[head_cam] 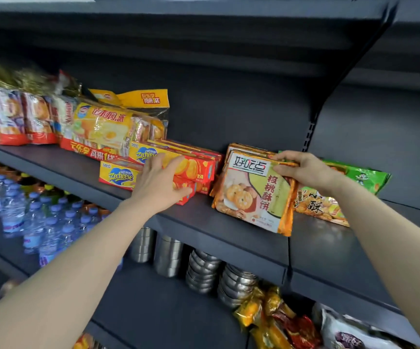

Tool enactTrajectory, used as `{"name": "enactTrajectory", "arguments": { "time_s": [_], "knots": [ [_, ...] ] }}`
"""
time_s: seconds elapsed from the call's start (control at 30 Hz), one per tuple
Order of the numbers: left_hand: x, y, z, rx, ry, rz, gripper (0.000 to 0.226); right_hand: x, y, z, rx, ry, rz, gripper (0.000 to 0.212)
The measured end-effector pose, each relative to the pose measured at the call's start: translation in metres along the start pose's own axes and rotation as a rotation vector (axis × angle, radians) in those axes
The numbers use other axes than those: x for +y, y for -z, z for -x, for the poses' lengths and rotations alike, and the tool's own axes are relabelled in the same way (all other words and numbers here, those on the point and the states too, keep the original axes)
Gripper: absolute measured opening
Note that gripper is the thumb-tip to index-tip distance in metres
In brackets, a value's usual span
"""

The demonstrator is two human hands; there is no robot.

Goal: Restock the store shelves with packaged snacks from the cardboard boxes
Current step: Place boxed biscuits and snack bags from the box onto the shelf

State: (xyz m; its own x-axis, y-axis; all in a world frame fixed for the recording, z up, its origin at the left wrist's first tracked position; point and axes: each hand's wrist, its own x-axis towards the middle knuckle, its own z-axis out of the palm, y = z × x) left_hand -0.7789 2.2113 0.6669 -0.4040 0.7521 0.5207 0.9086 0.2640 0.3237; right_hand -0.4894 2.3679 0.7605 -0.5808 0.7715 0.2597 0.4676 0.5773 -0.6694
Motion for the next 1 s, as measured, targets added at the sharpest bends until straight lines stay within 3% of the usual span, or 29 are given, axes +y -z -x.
{"name": "enactTrajectory", "arguments": {
  "time_s": [0.07, 0.2, 0.4, 0.7, 1.0],
  "knots": [
    [-0.001, -0.002, 0.004, -0.051, 0.033, 0.022, 0.084, 0.002, -0.018, -0.009, 0.065, 0.052, 0.094, 0.019],
    [-0.007, -0.007, 0.003, -0.121, 0.048, 0.05, 0.083, 0.014, -0.035, -0.025, 0.242, 0.224, 0.57, 0.032],
    [-0.009, -0.005, 0.005, -0.138, 0.012, -0.005, 0.072, 0.02, -0.047, -0.031, 0.318, 0.239, 0.898, 0.037],
    [-0.021, 0.029, 0.037, -0.021, -0.044, -0.099, 0.061, -0.03, -0.073, -0.001, 0.448, 0.416, 0.974, 0.037],
    [-0.095, 0.083, 0.128, 0.144, 0.0, -0.199, 0.052, -0.09, -0.174, 0.057, 0.422, 0.592, 0.952, 0.04]
  ]
}}
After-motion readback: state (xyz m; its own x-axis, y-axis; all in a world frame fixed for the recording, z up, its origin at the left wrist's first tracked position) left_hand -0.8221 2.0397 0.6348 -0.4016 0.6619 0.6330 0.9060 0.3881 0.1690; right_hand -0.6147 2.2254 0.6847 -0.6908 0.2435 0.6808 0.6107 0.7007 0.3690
